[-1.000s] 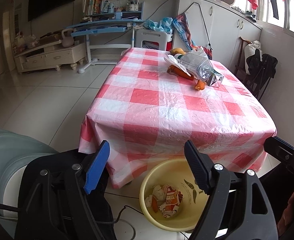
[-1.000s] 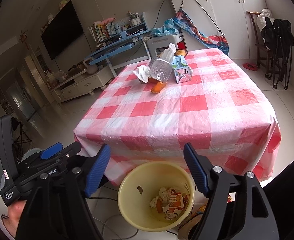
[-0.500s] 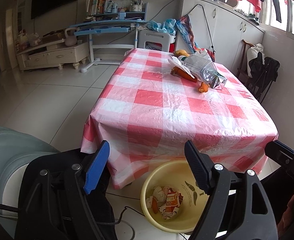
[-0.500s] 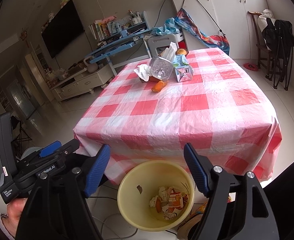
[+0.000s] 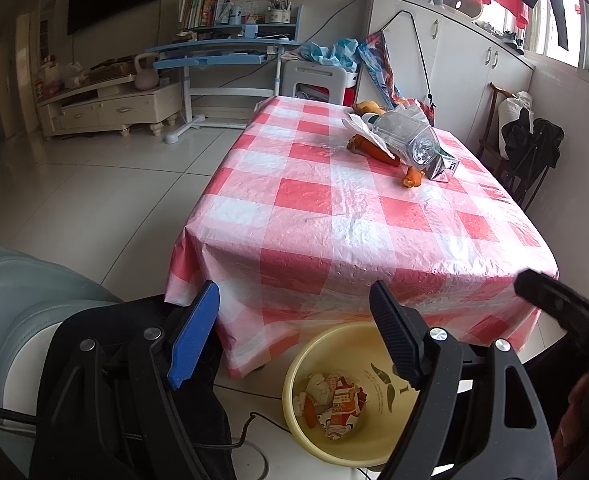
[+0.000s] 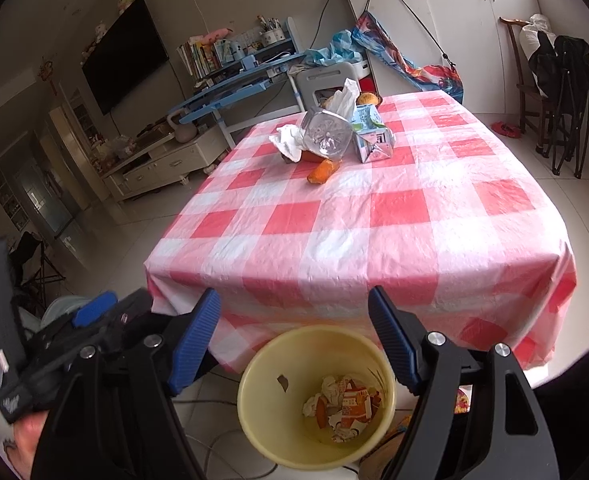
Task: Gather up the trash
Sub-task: 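Move the right tool to the table and grasp the orange peel piece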
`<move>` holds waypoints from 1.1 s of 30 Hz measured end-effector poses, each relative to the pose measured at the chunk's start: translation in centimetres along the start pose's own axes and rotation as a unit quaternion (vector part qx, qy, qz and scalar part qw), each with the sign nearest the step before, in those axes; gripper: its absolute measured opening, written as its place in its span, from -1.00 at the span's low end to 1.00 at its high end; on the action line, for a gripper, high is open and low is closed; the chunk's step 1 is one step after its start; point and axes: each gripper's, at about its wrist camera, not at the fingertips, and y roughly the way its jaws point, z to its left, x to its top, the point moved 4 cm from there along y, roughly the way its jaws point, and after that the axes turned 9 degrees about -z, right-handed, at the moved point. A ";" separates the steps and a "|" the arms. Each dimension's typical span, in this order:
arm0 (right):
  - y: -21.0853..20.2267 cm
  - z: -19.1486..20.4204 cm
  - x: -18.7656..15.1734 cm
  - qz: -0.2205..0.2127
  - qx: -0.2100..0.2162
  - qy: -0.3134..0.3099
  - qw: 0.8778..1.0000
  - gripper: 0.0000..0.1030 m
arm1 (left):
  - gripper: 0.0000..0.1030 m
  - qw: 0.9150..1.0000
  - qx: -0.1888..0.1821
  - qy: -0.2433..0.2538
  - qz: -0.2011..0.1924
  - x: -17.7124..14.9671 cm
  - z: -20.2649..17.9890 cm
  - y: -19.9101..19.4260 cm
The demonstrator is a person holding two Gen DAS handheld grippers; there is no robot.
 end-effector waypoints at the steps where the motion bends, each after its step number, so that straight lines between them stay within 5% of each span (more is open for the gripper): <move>1: 0.6 0.0 0.4 0.000 -0.001 0.000 1.000 0.42 | 0.44 1.000 0.000 0.000 -0.001 0.0 0.0 0.0; 11: 9.8 0.7 5.0 0.024 -0.024 -0.022 0.999 0.34 | 0.44 1.000 0.009 -0.019 0.006 -0.1 1.0 0.7; 20: 15.8 -0.8 6.4 0.064 -0.069 -0.012 0.996 0.07 | 0.44 0.998 0.004 -0.056 0.012 0.8 2.6 1.8; 22: 16.2 -0.9 6.5 0.063 -0.073 -0.021 0.995 0.03 | 0.45 0.998 -0.003 -0.059 0.011 1.3 2.7 2.1; 27: 16.1 -0.7 6.7 0.076 -0.068 -0.050 0.994 -0.46 | 0.45 0.997 -0.024 -0.077 0.008 3.7 2.2 4.1; 33: 14.2 -1.6 6.0 0.112 -0.037 -0.068 0.991 -0.53 | 0.45 0.991 -0.060 -0.122 0.011 8.7 -0.2 9.4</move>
